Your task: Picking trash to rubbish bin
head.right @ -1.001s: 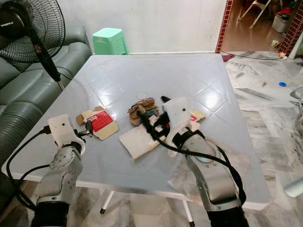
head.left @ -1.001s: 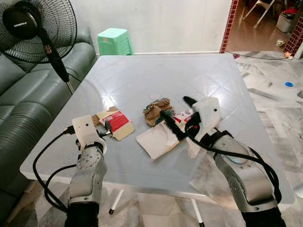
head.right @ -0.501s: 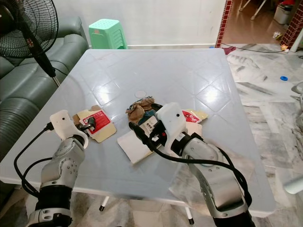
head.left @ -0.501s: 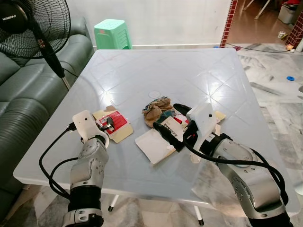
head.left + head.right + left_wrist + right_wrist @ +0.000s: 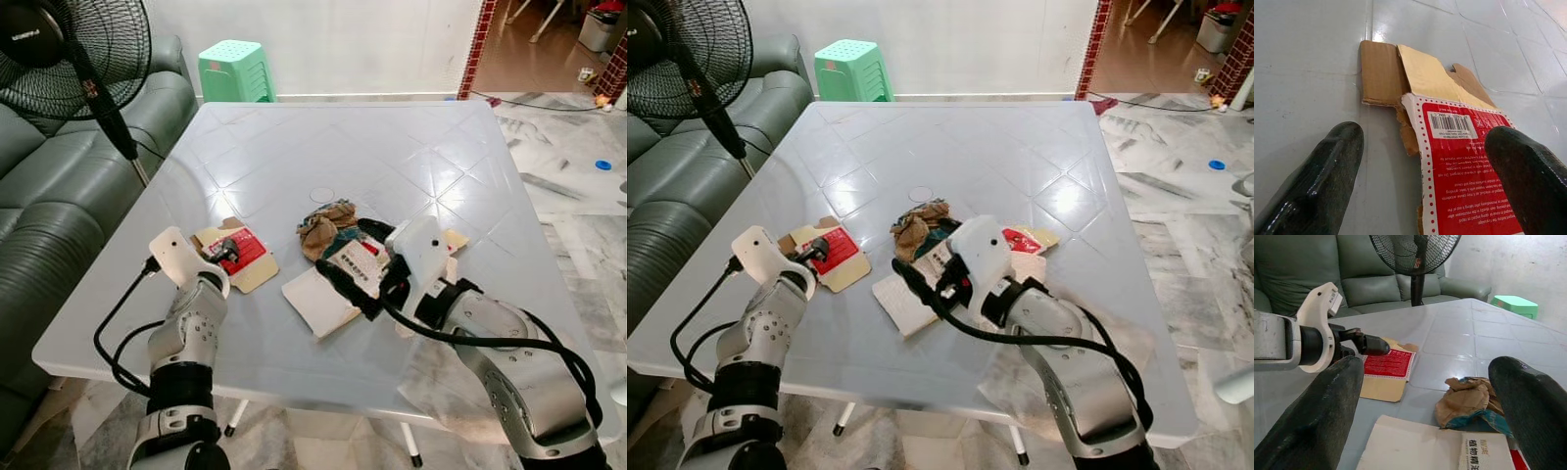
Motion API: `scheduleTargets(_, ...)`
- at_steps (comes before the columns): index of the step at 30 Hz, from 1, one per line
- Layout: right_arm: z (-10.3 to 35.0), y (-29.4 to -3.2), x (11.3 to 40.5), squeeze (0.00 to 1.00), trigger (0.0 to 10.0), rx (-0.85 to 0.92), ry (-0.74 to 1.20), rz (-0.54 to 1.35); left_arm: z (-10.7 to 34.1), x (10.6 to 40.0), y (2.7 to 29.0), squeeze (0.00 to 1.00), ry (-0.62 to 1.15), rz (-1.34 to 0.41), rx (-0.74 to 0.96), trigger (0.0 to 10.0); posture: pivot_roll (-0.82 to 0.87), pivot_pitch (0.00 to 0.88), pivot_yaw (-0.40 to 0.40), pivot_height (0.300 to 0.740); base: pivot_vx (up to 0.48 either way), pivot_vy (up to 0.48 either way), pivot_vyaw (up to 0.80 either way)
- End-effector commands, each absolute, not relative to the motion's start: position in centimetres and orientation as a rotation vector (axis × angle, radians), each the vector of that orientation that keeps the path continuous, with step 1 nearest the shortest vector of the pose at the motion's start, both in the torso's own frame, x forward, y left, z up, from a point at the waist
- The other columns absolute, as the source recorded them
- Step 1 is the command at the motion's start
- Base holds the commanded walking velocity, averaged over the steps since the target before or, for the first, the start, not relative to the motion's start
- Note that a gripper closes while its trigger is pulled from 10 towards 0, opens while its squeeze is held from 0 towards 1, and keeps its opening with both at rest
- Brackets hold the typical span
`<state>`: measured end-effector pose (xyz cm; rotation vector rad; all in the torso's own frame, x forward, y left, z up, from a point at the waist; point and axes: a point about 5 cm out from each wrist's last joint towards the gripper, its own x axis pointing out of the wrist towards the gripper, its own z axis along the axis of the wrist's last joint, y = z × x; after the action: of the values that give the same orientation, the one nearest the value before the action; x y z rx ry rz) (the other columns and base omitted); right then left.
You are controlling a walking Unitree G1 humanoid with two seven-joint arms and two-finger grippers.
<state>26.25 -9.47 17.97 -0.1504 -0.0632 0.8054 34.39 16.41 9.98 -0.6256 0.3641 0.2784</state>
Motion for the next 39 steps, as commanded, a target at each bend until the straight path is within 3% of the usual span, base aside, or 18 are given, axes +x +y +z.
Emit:
scheduleTargets(1, 18.4, -9.3, 26.1, 0.00, 10.0, -0.155, -0.080, 0.815, 9.0, 34.3, 15.4, 0.00, 0.434, 0.257, -0.661, 10.0, -0.09, 0.058, 0.057, 0.740, 0.000, 0.000, 0.00)
scheduleTargets(13, 18.3, -9.0, 25.8, 0.00, 10.0, -0.162, -0.080, 0.824, 10.0, 35.2, 13.9, 0.00, 0.418, 0.183, -0.710, 10.0, -0.09, 0.057, 0.057, 0.740, 0.000, 0.000, 0.00)
scheduleTargets(18, 18.4, -9.0, 26.0, 0.00, 10.0, -0.160, -0.086, 0.815, 11.6, 35.8, 12.7, 0.00, 0.327, 0.100, -0.590, 10.0, -0.09, 0.057, 0.060, 0.740, 0.000, 0.000, 0.00)
scheduleTargets(29, 18.3, -8.8, 26.1, 0.00, 10.0, -0.158, -0.086, 0.809, 10.5, 35.1, 12.8, 0.00, 0.371, 0.135, -0.641, 10.0, -0.09, 0.059, 0.066, 0.740, 0.000, 0.000, 0.00)
scheduleTargets(30, 18.2, -8.8, 26.1, 0.00, 10.0, -0.158, -0.087, 0.808, 10.4, 35.1, 12.8, 0.00, 0.374, 0.138, -0.657, 7.8, -0.09, 0.059, 0.066, 0.740, 0.000, 0.000, 0.00)
scheduleTargets(31, 18.2, -8.8, 26.1, 0.00, 10.0, -0.159, -0.087, 0.808, 10.3, 35.1, 12.8, 0.00, 0.377, 0.140, -0.668, 7.8, -0.09, 0.059, 0.066, 0.740, 0.000, 0.000, 0.00)
scheduleTargets(32, 18.2, -8.8, 26.1, 0.00, 10.0, -0.159, -0.087, 0.807, 10.3, 35.2, 12.8, 0.00, 0.379, 0.138, -0.681, 0.0, -0.09, 0.058, 0.067, 0.740, 0.000, 0.000, 0.00)
scheduleTargets(39, 18.2, -8.9, 26.2, 0.00, 10.0, -0.164, -0.089, 0.802, 10.3, 35.3, 12.6, 0.00, 0.370, 0.120, -0.735, 0.0, -0.09, 0.058, 0.069, 0.740, 0.000, 0.000, 0.00)
